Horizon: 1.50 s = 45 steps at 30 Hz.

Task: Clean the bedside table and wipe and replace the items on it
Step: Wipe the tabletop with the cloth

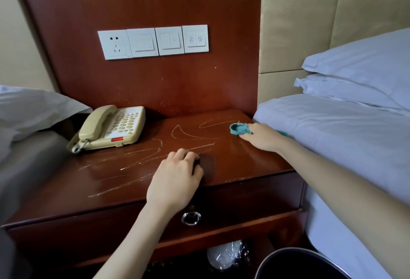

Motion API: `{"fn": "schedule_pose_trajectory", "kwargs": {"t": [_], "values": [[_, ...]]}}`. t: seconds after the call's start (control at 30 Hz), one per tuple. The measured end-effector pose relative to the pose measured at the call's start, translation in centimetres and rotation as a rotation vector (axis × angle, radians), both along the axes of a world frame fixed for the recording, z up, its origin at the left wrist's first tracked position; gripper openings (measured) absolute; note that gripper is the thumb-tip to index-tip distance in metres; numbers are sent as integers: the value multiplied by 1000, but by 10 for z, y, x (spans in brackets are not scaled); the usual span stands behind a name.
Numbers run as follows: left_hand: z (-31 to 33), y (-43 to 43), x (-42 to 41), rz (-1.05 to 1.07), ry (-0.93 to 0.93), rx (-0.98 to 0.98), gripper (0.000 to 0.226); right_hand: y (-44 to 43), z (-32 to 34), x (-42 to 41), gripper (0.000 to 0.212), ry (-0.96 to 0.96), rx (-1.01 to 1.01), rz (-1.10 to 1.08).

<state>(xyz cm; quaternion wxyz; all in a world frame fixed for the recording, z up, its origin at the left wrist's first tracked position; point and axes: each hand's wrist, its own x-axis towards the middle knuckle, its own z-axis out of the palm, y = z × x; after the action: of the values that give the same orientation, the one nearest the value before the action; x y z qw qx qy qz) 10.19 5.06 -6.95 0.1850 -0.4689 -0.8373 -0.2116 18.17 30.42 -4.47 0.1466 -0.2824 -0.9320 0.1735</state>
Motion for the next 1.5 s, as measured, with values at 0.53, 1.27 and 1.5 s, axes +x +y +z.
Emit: {"fn": "schedule_pose_trajectory", "kwargs": {"t": [0.53,1.27,1.5], "values": [[-1,0,-2,-7,-9,7,35,-37,-6,30,51,7,-67,401],[-3,0,-2,-9,-22,99,30,0,2,-22,21,-15,-53,144],[8,-13,-4,-112,-221,323,18,-47,-2,0,56,-71,-118,348]]}}
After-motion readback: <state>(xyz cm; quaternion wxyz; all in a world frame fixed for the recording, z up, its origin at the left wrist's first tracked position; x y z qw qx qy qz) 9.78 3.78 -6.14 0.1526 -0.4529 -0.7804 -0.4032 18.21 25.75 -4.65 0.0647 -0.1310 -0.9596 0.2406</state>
